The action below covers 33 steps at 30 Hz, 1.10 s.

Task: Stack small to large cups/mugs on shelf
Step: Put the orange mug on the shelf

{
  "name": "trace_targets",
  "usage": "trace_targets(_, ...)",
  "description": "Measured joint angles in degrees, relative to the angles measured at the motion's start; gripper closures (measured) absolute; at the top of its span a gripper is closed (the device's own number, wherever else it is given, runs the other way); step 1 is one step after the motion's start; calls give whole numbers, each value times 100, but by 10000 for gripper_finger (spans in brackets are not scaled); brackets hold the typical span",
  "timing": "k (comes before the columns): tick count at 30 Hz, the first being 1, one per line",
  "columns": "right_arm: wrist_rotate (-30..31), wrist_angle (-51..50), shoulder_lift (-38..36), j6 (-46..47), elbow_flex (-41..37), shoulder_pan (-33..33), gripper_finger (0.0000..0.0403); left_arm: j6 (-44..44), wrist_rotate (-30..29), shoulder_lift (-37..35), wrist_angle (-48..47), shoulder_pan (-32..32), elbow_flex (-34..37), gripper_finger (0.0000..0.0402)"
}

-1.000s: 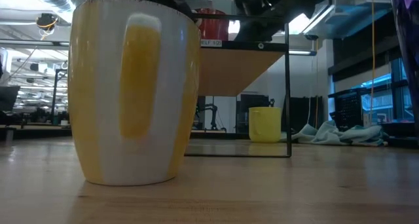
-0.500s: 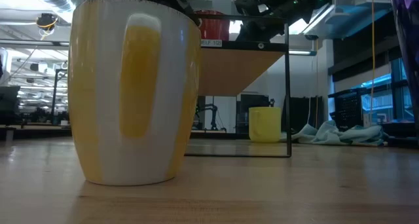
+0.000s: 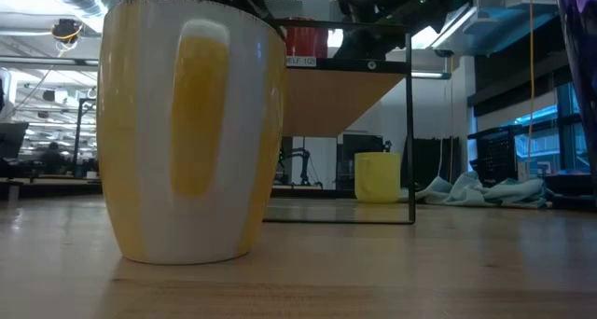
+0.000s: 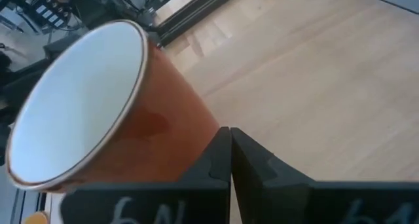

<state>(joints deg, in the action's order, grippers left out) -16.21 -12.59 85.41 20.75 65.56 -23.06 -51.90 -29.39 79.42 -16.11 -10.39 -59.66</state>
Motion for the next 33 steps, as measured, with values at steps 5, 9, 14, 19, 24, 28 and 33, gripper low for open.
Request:
trace_targets(5,1,-18,0,2,0,168,397,0,2,0,-154,0,-2,386)
trace_targets(9,22,-16,0,11,0,331,397,19,17,0,-161,-1,-1,386)
trace_targets(14,40,-14,0,92,0,442,397,111,17,0,-159,-2,-2,386)
trace_targets(19,-2,-20,0,146,0,556,397,114,1,0,-233,-8,0,386)
trace_targets(24,87,-242,0,141,0,702,397,112,-2,0,-294,-57,0,386)
trace_targets(28,405,-368,0,116,0,751,397,56,-4,0,-306,-149,-1,386)
trace_targets(33,446,-361,-2,114,0,689,397,-629,-575,-4,-909,-520,0,386)
